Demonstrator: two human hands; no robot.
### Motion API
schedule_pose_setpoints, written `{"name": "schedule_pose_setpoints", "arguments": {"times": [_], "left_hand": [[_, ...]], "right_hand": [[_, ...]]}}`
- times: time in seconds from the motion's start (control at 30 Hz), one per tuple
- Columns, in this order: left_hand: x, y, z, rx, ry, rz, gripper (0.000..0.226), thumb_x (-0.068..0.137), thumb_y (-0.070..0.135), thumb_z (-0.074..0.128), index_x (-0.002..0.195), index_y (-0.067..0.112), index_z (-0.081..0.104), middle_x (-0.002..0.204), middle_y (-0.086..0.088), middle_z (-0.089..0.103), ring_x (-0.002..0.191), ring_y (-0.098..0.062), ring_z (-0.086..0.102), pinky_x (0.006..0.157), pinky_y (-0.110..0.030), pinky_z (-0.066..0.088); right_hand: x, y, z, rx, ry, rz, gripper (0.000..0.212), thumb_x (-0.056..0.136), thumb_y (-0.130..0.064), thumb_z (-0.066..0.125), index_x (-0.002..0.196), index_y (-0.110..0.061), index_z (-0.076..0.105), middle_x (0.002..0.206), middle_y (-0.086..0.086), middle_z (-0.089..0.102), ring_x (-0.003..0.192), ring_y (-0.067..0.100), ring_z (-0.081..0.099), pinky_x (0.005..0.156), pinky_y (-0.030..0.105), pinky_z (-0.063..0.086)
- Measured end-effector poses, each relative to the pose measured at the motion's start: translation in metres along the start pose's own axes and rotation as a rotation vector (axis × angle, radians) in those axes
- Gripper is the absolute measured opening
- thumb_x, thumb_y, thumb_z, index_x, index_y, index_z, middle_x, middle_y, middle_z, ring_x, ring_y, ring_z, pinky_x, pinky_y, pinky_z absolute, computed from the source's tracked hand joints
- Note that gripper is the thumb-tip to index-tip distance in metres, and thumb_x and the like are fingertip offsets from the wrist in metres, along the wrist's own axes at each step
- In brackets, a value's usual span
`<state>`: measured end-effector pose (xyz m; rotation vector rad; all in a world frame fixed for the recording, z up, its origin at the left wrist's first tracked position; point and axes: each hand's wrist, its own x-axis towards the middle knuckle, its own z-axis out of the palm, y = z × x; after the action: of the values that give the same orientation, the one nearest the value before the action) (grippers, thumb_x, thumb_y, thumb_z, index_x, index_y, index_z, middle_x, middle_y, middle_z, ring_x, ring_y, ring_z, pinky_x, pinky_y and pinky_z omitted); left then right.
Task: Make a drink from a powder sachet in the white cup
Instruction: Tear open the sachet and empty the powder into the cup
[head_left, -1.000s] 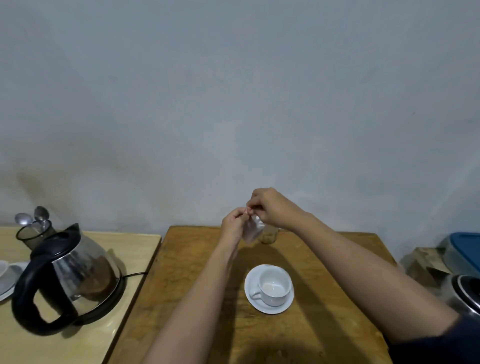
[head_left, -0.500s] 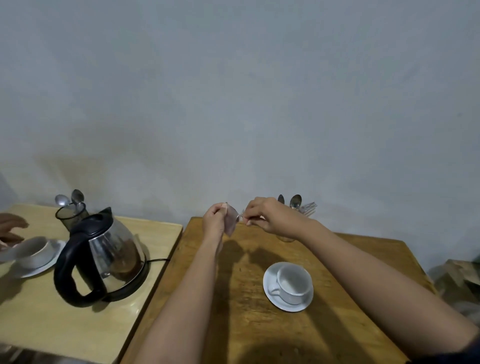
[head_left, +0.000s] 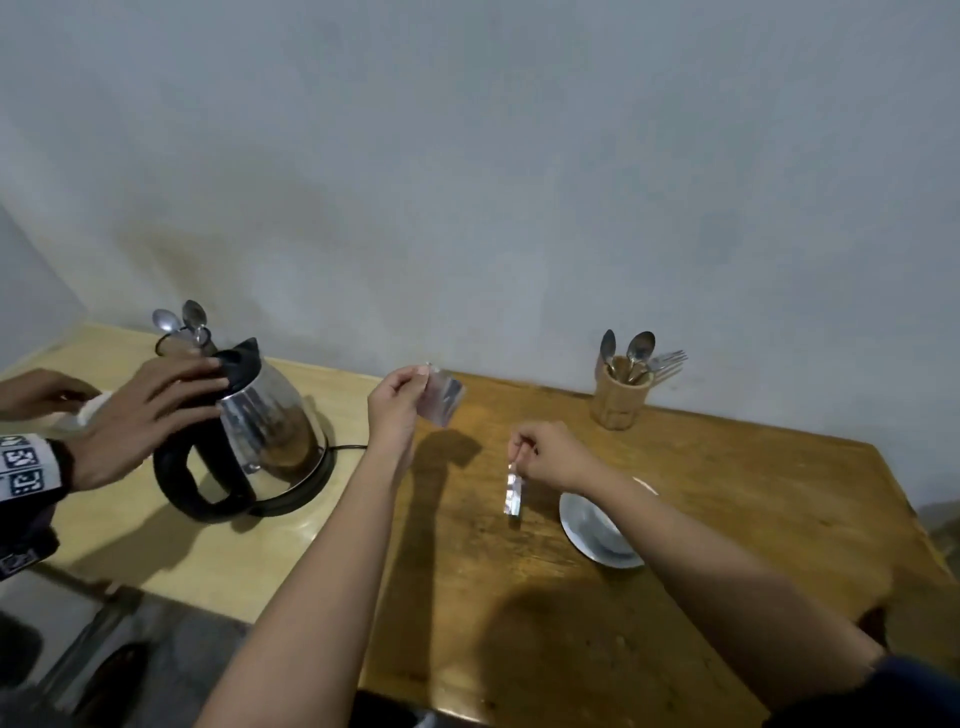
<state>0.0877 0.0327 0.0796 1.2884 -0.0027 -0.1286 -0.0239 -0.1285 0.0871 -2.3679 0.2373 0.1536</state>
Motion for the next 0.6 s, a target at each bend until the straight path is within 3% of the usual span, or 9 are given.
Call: {"name": "schedule_pose_setpoints", "arguments": {"times": [0.13, 0.23, 0.33, 0.47, 0.6], "left_hand": [[-0.01, -0.02, -0.025, 0.073, 0.01, -0.041, 0.01, 0.088, 0.011, 0.057, 0.082, 0.011, 0.064, 0.081, 0.001, 0.063, 0.075, -0.009, 0.056, 0.068, -0.015, 0.044], [-0.014, -0.033, -0.041, 0.096, 0.04, -0.068, 0.013, 0.089, 0.009, 0.055, 0.099, 0.004, 0.062, 0.084, 0.001, 0.063, 0.077, -0.009, 0.056, 0.069, -0.015, 0.044], [-0.017, -0.04, -0.05, 0.117, 0.048, -0.087, 0.013, 0.089, 0.01, 0.055, 0.094, 0.002, 0.065, 0.081, 0.001, 0.062, 0.076, -0.009, 0.056, 0.071, -0.02, 0.042], [-0.021, -0.045, -0.048, 0.148, 0.014, -0.116, 0.014, 0.09, 0.013, 0.055, 0.08, 0.014, 0.065, 0.084, 0.0, 0.063, 0.08, -0.012, 0.056, 0.071, -0.023, 0.042], [-0.021, -0.046, -0.023, 0.164, -0.021, -0.124, 0.018, 0.09, 0.013, 0.056, 0.099, 0.001, 0.064, 0.09, -0.007, 0.061, 0.086, -0.017, 0.053, 0.07, -0.023, 0.042]], "right_hand": [[0.003, 0.031, 0.064, -0.005, -0.169, 0.129, 0.021, 0.08, 0.005, 0.047, 0.075, -0.013, 0.058, 0.076, 0.005, 0.058, 0.071, 0.014, 0.052, 0.057, 0.018, 0.039], [0.008, 0.042, 0.089, -0.026, -0.248, 0.158, 0.025, 0.079, 0.004, 0.05, 0.067, -0.018, 0.051, 0.068, 0.0, 0.053, 0.067, 0.014, 0.051, 0.054, 0.017, 0.035], [0.013, 0.049, 0.1, -0.065, -0.31, 0.172, 0.03, 0.079, -0.001, 0.055, 0.063, -0.024, 0.047, 0.065, -0.008, 0.051, 0.066, 0.011, 0.05, 0.053, 0.013, 0.033], [0.013, 0.052, 0.107, -0.077, -0.264, 0.15, 0.019, 0.08, 0.0, 0.052, 0.085, -0.01, 0.067, 0.063, -0.014, 0.051, 0.06, 0.0, 0.048, 0.055, 0.013, 0.037], [0.008, 0.036, 0.085, 0.056, -0.09, 0.052, 0.016, 0.087, -0.004, 0.054, 0.095, -0.001, 0.067, 0.063, -0.015, 0.05, 0.057, -0.003, 0.044, 0.052, 0.009, 0.034]]}}
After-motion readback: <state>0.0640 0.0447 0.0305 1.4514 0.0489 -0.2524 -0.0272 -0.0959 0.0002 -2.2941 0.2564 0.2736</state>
